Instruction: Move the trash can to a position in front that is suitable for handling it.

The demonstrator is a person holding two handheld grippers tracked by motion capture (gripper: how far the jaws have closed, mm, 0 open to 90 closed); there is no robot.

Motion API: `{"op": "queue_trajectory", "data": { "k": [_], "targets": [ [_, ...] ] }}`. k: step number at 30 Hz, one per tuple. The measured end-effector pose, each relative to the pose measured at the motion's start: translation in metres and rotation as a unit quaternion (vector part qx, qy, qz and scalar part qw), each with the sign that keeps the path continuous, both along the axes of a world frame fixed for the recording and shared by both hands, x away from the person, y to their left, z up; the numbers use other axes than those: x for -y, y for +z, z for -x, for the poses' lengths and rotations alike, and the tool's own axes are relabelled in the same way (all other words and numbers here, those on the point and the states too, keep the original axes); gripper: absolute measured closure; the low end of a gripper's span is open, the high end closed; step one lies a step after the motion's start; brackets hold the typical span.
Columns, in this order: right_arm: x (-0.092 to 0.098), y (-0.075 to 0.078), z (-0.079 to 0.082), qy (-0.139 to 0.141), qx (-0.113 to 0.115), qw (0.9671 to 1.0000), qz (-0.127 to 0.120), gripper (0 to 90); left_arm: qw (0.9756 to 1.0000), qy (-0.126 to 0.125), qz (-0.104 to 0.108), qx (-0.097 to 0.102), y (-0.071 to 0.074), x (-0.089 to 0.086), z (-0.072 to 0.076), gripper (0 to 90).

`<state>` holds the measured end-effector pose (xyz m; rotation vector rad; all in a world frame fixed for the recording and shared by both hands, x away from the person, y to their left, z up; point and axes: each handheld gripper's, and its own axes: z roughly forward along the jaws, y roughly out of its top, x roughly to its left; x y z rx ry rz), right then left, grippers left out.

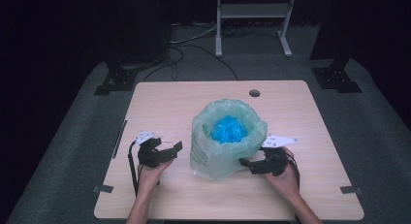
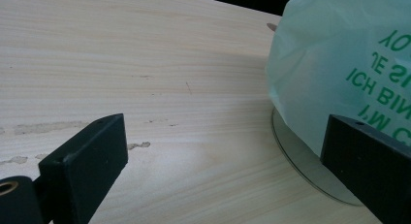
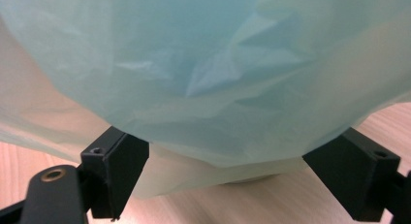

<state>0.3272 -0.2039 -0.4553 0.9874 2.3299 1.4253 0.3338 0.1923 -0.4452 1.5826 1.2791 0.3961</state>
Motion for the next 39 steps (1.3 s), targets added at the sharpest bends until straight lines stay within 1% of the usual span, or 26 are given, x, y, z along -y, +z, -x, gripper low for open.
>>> {"op": "queue_trajectory", "data": {
  "k": [5, 7, 11, 13, 19, 21, 23, 24, 28, 30, 39],
  "targets": [
    [-0.006, 0.002, -0.009, 0.005, 0.003, 1.0000, 0.008, 16.2, 1.0000, 0.001, 0.000, 0.000, 0.000, -0.001, 0.000, 1.9],
    [-0.009, 0.003, -0.012, 0.006, 0.001, 1.0000, 0.003, 16.2, 1.0000, 0.003, -0.001, 0.000, 0.000, -0.002, 0.000, 1.9],
    [-0.014, 0.004, -0.018, 0.008, 0.003, 0.9999, 0.008, 16.2, 1.0000, 0.004, 0.000, -0.001, -0.001, -0.003, 0.000, 2.0],
    [-0.018, 0.005, -0.023, 0.010, 0.005, 0.9999, 0.012, 16.2, 1.0000, 0.006, -0.003, -0.001, -0.001, -0.003, 0.000, 2.0],
    [-0.033, 0.009, -0.037, 0.014, 0.010, 0.9998, 0.008, 16.2, 1.0000, 0.006, -0.005, 0.000, -0.001, -0.003, -0.001, 2.0],
    [-0.038, 0.010, -0.042, 0.015, 0.010, 0.9998, 0.004, 16.2, 1.0000, 0.009, -0.003, 0.000, -0.001, -0.005, 0.000, 2.0],
    [-0.040, 0.010, -0.044, 0.016, 0.012, 0.9998, 0.004, 16.2, 0.9999, 0.010, -0.004, 0.000, -0.001, -0.005, 0.000, 2.0],
    [-0.046, 0.012, -0.048, 0.018, 0.013, 0.9997, 0.008, 16.2, 0.9999, 0.011, -0.004, 0.000, -0.001, -0.006, 0.000, 1.9],
    [-0.051, 0.014, -0.053, 0.019, 0.015, 0.9996, 0.010, 16.2, 0.9999, 0.013, -0.004, 0.000, -0.001, -0.007, -0.001, 2.0],
    [-0.056, 0.015, -0.058, 0.021, 0.015, 0.9996, 0.009, 16.2, 0.9999, 0.014, -0.007, -0.001, -0.001, -0.007, -0.001, 2.0],
    [-0.068, 0.016, -0.069, 0.024, 0.013, 0.9996, 0.007, 16.2, 0.9998, 0.017, -0.006, -0.006, -0.003, -0.010, -0.002, 2.0]
  ]
}}
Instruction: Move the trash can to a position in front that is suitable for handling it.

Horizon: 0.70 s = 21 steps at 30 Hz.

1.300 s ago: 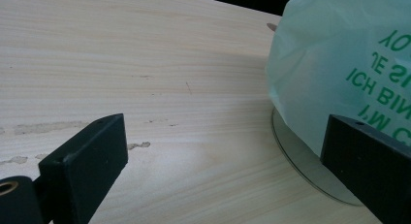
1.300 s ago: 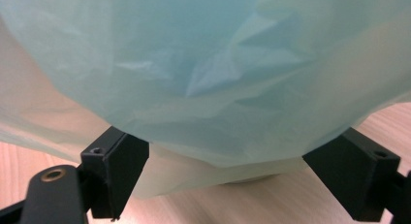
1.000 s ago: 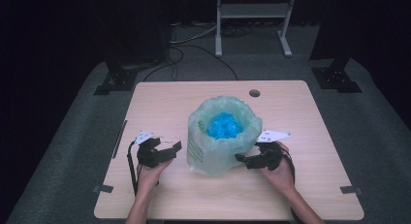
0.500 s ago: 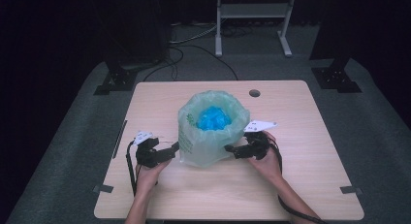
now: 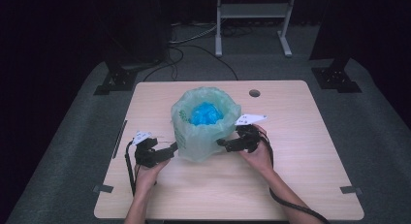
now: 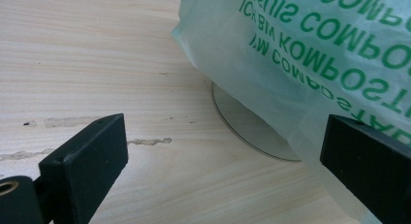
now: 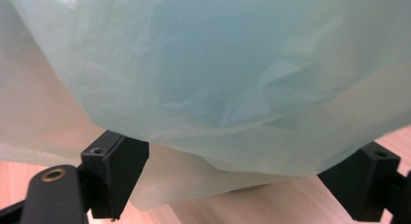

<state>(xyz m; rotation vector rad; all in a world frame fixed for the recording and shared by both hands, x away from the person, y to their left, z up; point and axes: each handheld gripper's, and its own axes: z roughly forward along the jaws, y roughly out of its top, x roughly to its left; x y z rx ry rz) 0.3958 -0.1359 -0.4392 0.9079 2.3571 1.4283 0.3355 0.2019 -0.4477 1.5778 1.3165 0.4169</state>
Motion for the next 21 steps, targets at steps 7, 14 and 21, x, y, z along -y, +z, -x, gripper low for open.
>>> {"op": "queue_trajectory", "data": {
  "k": [7, 14, 21],
  "targets": [
    [-0.005, 0.000, -0.004, 0.001, -0.002, 1.0000, 0.001, 16.2, 1.0000, -0.001, -0.001, -0.002, -0.001, 0.000, 0.000, 2.0],
    [0.007, 0.001, -0.001, -0.002, 0.000, 1.0000, 0.004, 16.2, 1.0000, -0.002, -0.003, -0.008, -0.002, -0.002, -0.001, 3.1],
    [0.041, 0.000, 0.005, -0.020, -0.007, 0.9996, 0.021, 16.2, 0.9999, 0.006, -0.007, -0.011, -0.001, -0.007, -0.002, 4.4]
  ]
}}
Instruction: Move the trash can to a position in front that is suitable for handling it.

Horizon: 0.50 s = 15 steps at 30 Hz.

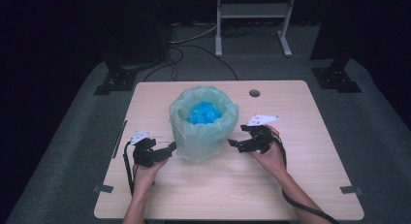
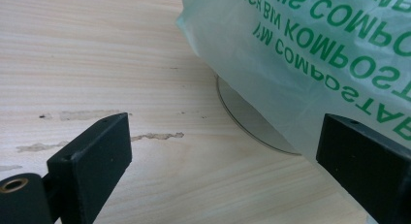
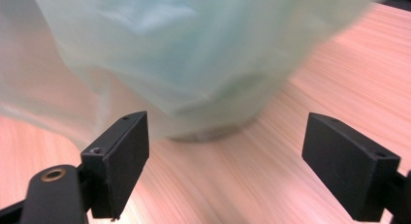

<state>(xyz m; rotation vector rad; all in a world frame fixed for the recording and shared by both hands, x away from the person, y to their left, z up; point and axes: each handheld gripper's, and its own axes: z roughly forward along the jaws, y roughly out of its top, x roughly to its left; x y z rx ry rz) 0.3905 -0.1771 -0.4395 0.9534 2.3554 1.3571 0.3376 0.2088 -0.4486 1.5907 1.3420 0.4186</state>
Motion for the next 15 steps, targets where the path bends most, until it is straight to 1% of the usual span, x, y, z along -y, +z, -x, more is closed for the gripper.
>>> {"op": "queue_trajectory", "data": {
  "k": [2, 4, 8, 9, 11, 13, 15],
  "targets": [
    [0.011, 0.001, 0.002, -0.009, 0.000, 1.0000, 0.002, 16.2, 1.0000, 0.004, -0.003, 0.004, 0.001, -0.002, 0.000, 4.7],
    [0.023, 0.001, 0.003, -0.020, -0.002, 0.9998, 0.002, 16.2, 1.0000, 0.006, -0.004, 0.004, 0.003, -0.006, 0.000, 4.8],
    [0.042, 0.002, 0.007, -0.035, -0.004, 0.9994, 0.002, 16.5, 0.9999, 0.012, 0.003, 0.008, 0.007, -0.014, 0.000, 5.6],
    [0.047, 0.002, 0.008, -0.040, -0.004, 0.9992, 0.002, 16.4, 0.9999, 0.009, 0.004, 0.012, 0.008, -0.017, 0.000, 7.7],
    [0.056, 0.003, 0.011, -0.051, -0.004, 0.9987, 0.000, 16.5, 0.9998, 0.005, 0.009, 0.016, 0.011, -0.023, 0.000, 7.9],
    [0.066, 0.003, 0.014, -0.061, -0.002, 0.9981, -0.003, 16.5, 0.9995, 0.007, 0.020, 0.022, 0.015, -0.029, 0.000, 7.9],
    [0.076, 0.001, 0.017, -0.071, -0.003, 0.9974, -0.009, 16.8, 0.9992, 0.009, 0.023, 0.030, 0.021, -0.034, 0.000, 7.9]
  ]
}}
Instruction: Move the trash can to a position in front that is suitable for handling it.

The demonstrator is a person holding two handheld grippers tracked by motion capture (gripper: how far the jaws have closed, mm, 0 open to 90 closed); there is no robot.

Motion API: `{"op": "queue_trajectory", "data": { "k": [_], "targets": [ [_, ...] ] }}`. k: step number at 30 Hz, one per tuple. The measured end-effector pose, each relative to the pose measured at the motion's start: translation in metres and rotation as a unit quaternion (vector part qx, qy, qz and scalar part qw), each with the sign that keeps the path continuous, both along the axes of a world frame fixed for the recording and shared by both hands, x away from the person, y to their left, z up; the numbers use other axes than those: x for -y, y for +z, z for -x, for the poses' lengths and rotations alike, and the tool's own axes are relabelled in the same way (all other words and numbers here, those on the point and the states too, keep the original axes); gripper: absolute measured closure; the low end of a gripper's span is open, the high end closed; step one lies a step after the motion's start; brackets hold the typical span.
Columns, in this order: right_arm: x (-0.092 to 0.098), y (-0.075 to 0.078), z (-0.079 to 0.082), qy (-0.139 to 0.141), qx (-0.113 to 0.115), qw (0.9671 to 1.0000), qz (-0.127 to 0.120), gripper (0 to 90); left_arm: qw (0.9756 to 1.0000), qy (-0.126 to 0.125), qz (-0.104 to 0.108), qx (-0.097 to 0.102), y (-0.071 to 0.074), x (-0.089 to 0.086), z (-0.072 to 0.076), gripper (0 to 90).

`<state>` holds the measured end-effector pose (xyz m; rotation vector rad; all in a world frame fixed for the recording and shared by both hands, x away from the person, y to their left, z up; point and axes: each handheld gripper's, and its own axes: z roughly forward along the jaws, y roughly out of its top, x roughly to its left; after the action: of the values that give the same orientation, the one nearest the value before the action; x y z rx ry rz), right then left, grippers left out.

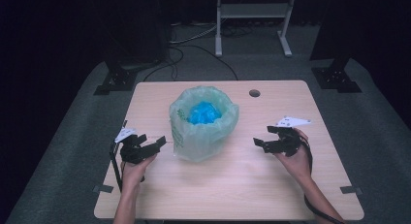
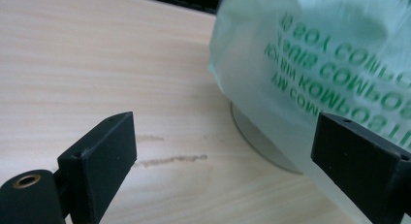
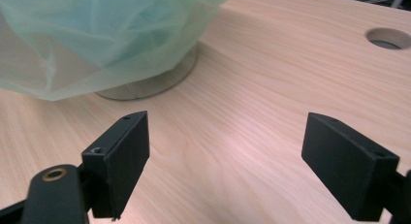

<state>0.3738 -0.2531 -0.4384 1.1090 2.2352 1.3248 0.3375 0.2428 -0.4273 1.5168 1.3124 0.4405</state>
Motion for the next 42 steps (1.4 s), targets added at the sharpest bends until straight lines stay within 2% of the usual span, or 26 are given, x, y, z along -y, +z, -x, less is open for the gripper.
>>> {"op": "queue_trajectory", "data": {
  "k": [3, 6, 9, 11, 17, 21, 29, 31, 37, 39, 42],
  "targets": [
    [0.014, -0.004, 0.004, -0.014, -0.005, 0.9999, -0.008, 16.9, 0.9998, -0.005, 0.008, 0.017, 0.009, -0.005, -0.001, 7.9],
    [0.025, -0.007, 0.010, -0.025, -0.008, 0.9996, -0.014, 16.8, 0.9991, -0.019, 0.002, 0.039, 0.014, -0.003, -0.003, 8.0],
    [0.033, -0.011, 0.016, -0.032, -0.013, 0.9992, -0.020, 16.9, 0.9986, -0.028, 0.004, 0.045, 0.019, 0.001, -0.007, 8.0],
    [0.036, -0.014, 0.019, -0.036, -0.014, 0.9991, -0.018, 16.9, 0.9982, -0.035, 0.013, 0.048, 0.024, 0.004, -0.010, 8.2],
    [0.044, -0.019, 0.028, -0.047, -0.016, 0.9985, -0.026, 16.9, 0.9957, -0.060, 0.012, 0.070, 0.046, 0.017, -0.019, 10.5],
    [0.044, -0.023, 0.033, -0.046, -0.017, 0.9983, -0.032, 16.9, 0.9945, -0.071, 0.018, 0.075, 0.059, 0.027, -0.028, 12.1],
    [0.044, -0.027, 0.039, -0.043, -0.016, 0.9980, -0.044, 16.9, 0.9944, -0.089, 0.001, 0.057, 0.073, 0.055, -0.051, 15.2],
    [0.045, -0.027, 0.039, -0.043, -0.015, 0.9979, -0.047, 16.9, 0.9954, -0.086, -0.007, 0.041, 0.074, 0.061, -0.057, 19.2],
    [0.044, -0.029, 0.041, -0.040, -0.016, 0.9981, -0.044, 17.0, 0.9976, -0.058, -0.038, -0.005, 0.071, 0.069, -0.069, 20.0],
    [0.042, -0.030, 0.041, -0.036, -0.016, 0.9984, -0.039, 17.0, 0.9974, -0.055, -0.041, -0.020, 0.069, 0.070, -0.072, 20.1],
    [0.039, -0.030, 0.041, -0.030, -0.016, 0.9987, -0.039, 21.1, 0.9977, -0.048, -0.033, -0.034, 0.067, 0.071, -0.075, 20.0]
  ]
}}
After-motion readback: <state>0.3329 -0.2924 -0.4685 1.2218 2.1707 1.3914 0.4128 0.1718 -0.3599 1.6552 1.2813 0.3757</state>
